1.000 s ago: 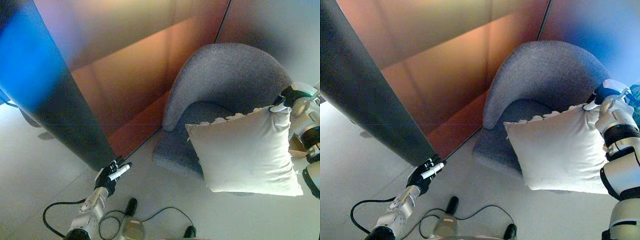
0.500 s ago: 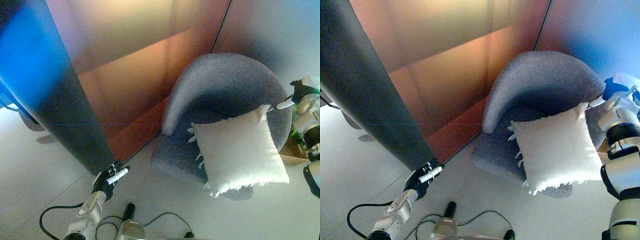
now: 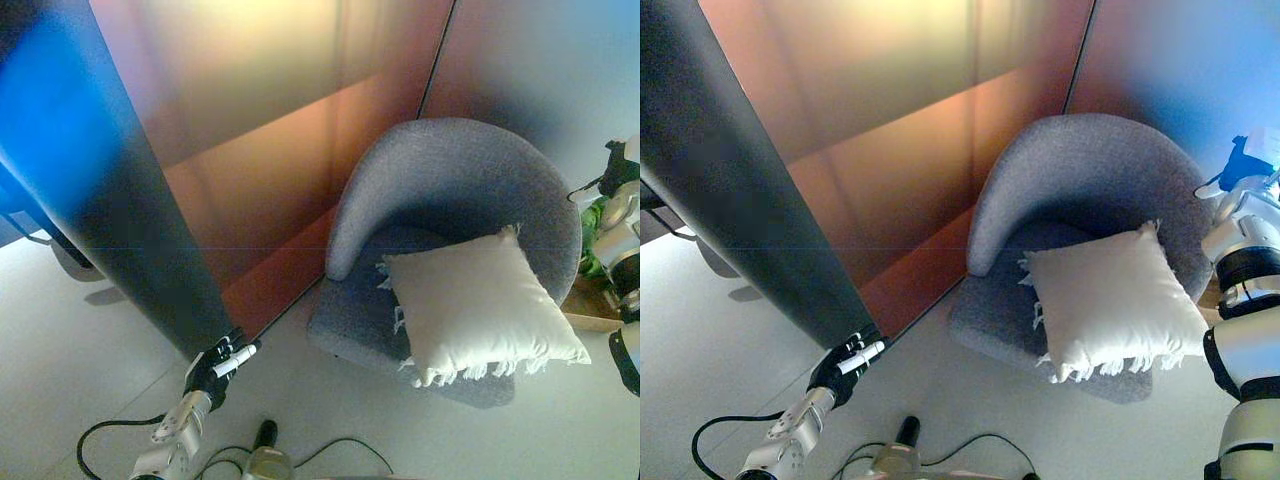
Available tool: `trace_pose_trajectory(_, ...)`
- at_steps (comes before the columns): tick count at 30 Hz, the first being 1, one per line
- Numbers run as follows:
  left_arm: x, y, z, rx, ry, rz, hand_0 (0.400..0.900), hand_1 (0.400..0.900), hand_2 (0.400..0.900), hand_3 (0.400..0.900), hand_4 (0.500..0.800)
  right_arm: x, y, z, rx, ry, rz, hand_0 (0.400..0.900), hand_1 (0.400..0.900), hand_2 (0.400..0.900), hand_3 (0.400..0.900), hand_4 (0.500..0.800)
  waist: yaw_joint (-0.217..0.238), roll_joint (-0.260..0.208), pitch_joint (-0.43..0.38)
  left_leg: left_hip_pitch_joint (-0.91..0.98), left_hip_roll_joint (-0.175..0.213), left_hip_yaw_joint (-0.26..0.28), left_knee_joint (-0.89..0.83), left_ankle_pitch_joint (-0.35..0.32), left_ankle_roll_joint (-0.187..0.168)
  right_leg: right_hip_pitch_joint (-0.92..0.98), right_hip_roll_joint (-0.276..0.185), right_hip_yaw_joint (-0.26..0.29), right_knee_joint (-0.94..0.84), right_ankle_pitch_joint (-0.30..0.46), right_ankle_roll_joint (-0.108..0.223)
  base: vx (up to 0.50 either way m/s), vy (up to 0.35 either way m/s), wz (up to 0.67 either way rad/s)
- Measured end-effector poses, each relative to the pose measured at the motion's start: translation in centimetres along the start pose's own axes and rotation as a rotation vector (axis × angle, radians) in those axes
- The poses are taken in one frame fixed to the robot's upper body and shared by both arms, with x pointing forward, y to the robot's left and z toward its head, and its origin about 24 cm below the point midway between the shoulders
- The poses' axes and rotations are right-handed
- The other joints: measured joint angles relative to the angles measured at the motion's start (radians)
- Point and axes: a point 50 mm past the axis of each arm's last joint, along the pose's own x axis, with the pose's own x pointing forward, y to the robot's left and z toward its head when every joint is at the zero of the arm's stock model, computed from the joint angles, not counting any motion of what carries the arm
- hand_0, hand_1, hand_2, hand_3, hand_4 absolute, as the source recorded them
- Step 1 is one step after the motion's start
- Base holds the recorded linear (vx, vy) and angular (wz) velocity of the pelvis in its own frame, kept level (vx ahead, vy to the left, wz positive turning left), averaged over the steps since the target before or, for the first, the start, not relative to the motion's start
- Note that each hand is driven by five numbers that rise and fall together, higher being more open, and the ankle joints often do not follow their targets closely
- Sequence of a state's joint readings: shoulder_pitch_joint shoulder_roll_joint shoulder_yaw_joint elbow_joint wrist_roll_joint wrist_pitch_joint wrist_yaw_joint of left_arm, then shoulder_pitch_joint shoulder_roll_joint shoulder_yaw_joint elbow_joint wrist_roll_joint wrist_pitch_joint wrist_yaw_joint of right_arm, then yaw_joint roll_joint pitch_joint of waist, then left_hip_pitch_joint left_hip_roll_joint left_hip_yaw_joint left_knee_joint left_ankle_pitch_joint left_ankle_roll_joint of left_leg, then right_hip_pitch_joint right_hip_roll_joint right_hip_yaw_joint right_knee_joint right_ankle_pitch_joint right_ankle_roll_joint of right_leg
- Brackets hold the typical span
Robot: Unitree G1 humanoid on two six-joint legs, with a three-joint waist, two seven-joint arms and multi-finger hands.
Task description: Pick up the pillow and put it on the sofa.
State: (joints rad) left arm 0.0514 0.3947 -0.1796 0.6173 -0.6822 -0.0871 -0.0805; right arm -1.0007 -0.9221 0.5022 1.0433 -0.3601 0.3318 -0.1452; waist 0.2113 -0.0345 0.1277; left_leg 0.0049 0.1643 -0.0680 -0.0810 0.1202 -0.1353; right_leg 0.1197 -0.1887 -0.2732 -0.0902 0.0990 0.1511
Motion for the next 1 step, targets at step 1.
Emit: trace_pose_trajectory(1, 0.0, 0.0, -0.02, 0.0, 0.002, 0.0, 0.9, 0.9, 0.9, 0.9, 0.8, -0.03, 0.1, 0.02, 0.0, -0.006, 0.002, 0.9, 0.9, 0.9, 0.9, 0.8, -0.002, 0.0, 0.0, 0.001, 0.0, 0.0, 0.0, 0.0, 0.0, 0.001, 0.0, 0.0, 0.0, 0.0, 0.0, 0.0, 0.0, 0.0)
